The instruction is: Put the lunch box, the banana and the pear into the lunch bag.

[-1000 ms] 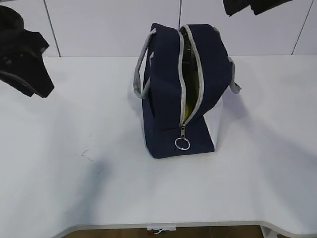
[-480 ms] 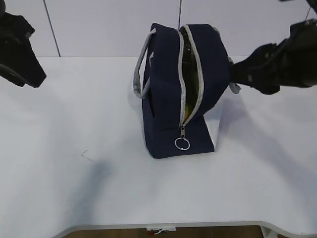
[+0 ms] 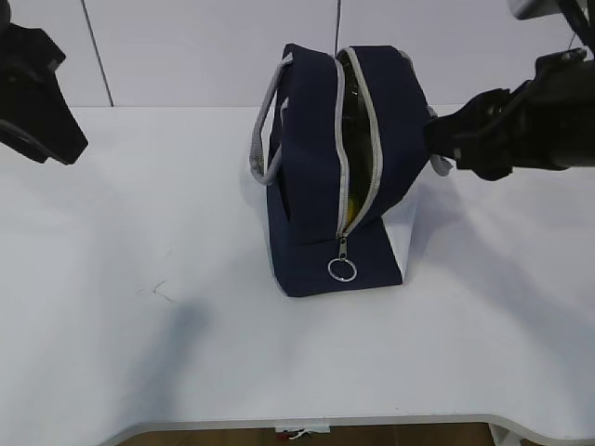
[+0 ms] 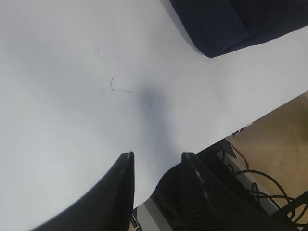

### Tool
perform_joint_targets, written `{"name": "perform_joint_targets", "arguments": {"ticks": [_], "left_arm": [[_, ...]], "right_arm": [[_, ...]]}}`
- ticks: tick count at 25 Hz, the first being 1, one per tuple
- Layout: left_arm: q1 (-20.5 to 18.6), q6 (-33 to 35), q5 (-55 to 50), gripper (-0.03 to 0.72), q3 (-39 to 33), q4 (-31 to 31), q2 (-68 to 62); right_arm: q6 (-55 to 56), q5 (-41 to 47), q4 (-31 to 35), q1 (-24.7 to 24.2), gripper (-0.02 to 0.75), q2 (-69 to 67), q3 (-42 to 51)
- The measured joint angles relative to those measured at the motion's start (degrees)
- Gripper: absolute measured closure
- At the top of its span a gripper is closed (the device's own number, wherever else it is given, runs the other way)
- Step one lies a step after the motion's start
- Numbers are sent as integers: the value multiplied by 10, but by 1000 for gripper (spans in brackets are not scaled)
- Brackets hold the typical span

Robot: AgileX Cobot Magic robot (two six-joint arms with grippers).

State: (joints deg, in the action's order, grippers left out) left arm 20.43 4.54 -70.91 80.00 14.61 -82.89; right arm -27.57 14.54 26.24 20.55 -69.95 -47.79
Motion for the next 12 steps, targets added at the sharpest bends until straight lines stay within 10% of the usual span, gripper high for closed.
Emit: {"name": "perform_joint_targets", "arguments": {"ticks": [12], "left_arm": [[0,0,0,439,0,7,0]], "right_arm": [[-82,64,-9,156,310,-37,-1]]}}
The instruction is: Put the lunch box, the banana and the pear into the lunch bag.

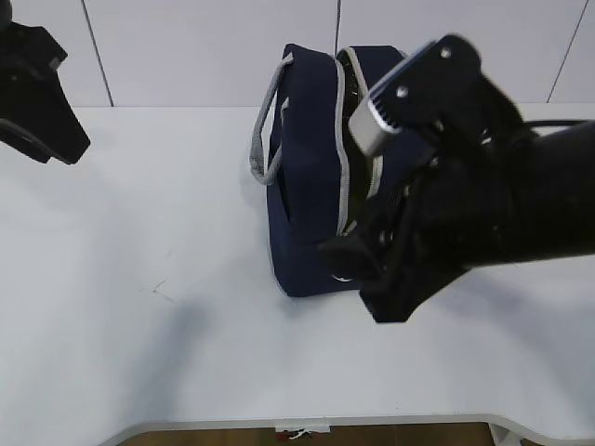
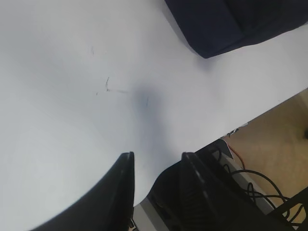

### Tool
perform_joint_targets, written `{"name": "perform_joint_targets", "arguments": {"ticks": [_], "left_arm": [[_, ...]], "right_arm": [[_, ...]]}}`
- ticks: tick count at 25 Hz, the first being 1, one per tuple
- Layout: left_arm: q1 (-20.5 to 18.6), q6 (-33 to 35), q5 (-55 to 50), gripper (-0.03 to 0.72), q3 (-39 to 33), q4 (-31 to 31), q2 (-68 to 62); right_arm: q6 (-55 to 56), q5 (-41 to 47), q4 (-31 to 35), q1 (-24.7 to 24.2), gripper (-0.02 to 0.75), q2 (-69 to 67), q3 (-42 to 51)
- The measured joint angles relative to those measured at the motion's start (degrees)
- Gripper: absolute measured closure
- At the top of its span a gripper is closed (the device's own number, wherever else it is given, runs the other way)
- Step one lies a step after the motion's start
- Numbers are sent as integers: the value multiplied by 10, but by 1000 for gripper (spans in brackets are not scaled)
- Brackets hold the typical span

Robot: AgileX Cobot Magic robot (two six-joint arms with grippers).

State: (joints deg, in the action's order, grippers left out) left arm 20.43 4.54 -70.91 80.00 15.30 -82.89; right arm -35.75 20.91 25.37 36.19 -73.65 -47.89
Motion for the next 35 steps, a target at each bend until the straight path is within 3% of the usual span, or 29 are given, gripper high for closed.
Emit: {"name": "perform_joint_targets", "arguments": {"ticks": [4,11,13,18,30,35], "left_arm": [[0,0,0,439,0,1,0],[0,-1,0,431,0,0,0],[0,-1,0,433,0,-2,0],[0,-1,0,435,0,-4,0],[0,-1,0,433,0,-8,0],[0,-1,0,435,0,-8,0]], "right_arm": [[83,44,-62,4,310,-42,0],[402,95,-337,4,310,-83,-22],[447,87,-370,4,310,-83,-22],[473,-26,-386,4,310,-83,4],[474,-384,-390,4,309,-93,180],[443,-505,-300,4,310,-142,224]]}}
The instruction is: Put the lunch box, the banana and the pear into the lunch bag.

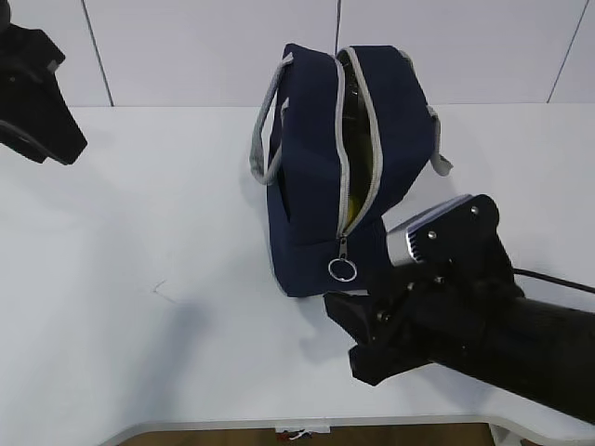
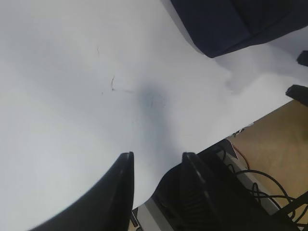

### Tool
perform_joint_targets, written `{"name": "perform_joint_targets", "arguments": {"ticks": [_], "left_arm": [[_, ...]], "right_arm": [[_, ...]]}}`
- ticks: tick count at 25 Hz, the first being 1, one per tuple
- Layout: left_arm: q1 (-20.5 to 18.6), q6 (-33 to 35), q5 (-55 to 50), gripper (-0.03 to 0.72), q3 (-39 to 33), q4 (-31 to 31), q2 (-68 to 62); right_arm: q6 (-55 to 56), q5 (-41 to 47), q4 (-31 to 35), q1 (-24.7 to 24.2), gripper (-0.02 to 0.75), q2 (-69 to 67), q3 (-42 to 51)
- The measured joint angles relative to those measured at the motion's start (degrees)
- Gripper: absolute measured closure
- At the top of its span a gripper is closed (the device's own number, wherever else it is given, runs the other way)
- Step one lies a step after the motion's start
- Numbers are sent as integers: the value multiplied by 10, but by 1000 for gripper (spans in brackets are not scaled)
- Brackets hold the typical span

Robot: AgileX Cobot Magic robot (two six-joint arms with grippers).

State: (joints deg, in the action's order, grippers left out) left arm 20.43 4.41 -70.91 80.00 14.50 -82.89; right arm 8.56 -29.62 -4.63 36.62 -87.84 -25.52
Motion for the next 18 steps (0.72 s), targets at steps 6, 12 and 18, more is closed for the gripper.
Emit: {"name": "perform_joint_targets", "arguments": {"ticks": [6,12,18], "left_arm": [[0,0,0,435,0,0,0],[0,0,0,429,0,-1,0],[0,0,0,435,0,-1,0]], "right_arm": [[-16,-130,70,0,310,-57,29],[-18,-207,81,0,309,-114,30],[-19,-234,142,0,310,-140,30]]}}
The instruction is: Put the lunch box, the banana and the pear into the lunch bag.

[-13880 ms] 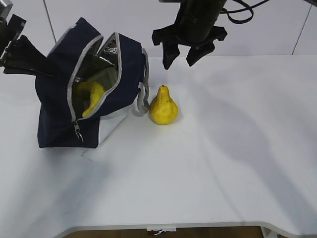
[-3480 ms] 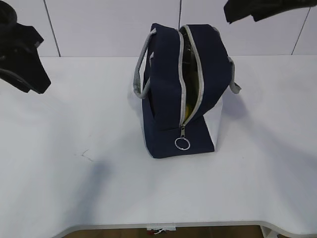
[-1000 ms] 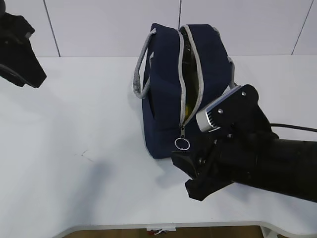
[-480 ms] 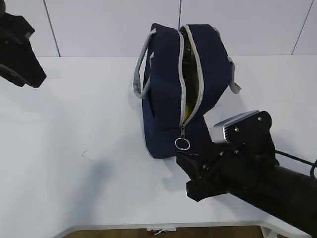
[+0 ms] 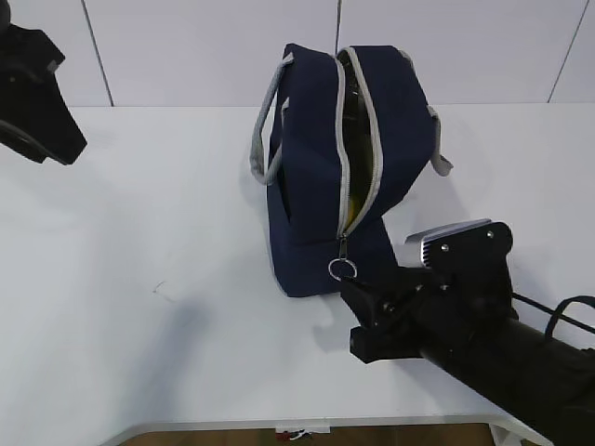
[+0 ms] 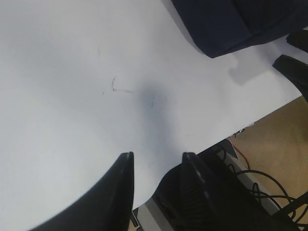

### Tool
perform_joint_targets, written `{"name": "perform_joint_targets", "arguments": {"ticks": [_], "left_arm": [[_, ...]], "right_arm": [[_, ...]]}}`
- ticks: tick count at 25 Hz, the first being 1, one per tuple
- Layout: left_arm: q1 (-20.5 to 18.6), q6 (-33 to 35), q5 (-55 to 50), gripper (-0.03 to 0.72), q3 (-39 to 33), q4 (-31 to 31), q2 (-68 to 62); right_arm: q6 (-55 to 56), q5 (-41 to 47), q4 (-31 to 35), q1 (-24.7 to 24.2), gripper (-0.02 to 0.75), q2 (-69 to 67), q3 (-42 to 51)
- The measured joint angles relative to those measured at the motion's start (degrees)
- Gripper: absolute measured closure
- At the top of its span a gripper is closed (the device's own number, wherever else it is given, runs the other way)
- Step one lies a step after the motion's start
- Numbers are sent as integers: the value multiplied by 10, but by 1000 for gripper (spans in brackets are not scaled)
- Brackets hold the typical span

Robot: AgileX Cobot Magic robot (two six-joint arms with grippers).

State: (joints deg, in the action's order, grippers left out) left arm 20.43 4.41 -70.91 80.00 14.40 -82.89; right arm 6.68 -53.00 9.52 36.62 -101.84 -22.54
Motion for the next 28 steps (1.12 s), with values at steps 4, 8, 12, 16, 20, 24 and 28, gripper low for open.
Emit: {"name": "perform_joint_targets", "arguments": {"ticks": [4,8,12,16,20,24,28], "left_arm": [[0,0,0,435,0,0,0],[0,0,0,435,0,0,0],[0,0,0,435,0,0,0],[0,0,0,435,0,0,0],[0,0,0,435,0,0,0],[0,0,0,435,0,1,0],[0,0,0,435,0,2,0]], "right_arm": [[0,-8,5,0,309,-17,0],[0,-18,6,0,309,-35,0],[0,-27,7,0,310,-53,-13],[0,-29,7,0,310,-64,-34],[0,-29,7,0,309,-64,-47],[0,-29,-6,0,309,-67,-49],[0,-28,-38,0,310,-68,-54]]}}
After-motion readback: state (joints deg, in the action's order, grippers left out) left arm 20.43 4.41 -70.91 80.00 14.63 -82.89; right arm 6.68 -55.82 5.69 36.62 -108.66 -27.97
